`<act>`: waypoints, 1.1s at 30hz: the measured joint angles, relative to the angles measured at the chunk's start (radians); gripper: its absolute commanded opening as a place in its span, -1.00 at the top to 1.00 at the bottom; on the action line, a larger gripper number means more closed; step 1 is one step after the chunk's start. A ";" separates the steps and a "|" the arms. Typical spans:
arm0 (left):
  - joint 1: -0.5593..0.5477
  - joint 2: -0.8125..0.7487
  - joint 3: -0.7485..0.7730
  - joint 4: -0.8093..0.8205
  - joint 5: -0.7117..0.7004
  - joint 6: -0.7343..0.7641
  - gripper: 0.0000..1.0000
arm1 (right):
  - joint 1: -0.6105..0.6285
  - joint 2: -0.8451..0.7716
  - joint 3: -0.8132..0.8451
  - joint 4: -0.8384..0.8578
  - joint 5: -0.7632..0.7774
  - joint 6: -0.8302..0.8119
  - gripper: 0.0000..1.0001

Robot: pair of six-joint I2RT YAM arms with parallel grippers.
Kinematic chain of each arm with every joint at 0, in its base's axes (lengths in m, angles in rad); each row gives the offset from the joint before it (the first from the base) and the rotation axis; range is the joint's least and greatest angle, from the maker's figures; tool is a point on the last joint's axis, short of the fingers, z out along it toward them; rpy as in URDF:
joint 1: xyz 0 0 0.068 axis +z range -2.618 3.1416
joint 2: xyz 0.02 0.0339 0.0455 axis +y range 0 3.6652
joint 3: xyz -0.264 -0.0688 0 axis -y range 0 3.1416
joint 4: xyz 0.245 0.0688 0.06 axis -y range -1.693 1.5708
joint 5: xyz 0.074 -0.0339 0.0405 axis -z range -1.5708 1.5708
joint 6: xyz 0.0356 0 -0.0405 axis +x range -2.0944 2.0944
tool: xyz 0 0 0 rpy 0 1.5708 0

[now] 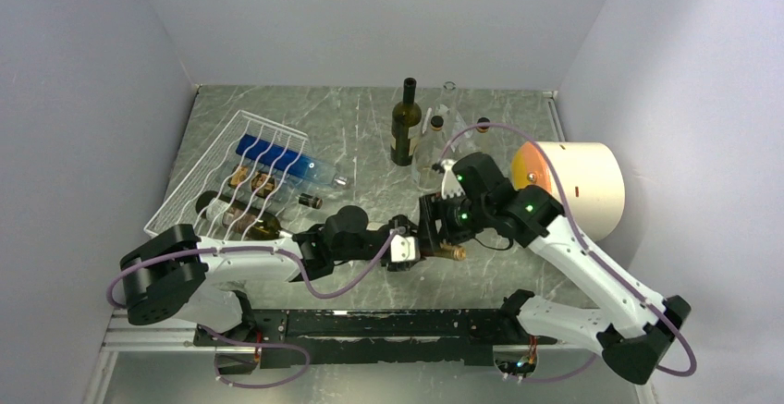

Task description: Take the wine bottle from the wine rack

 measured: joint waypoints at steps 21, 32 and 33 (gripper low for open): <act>0.024 -0.068 -0.072 0.145 -0.351 -0.214 0.86 | -0.001 -0.326 -0.266 0.519 0.350 0.092 -0.46; 0.042 -0.068 -0.052 0.113 -0.373 -0.265 -0.20 | 0.003 -0.224 -0.337 0.736 0.295 0.097 1.00; 0.043 -0.069 -0.052 0.106 -0.377 -0.272 -0.72 | 0.001 -0.217 -0.336 0.738 0.300 0.101 1.00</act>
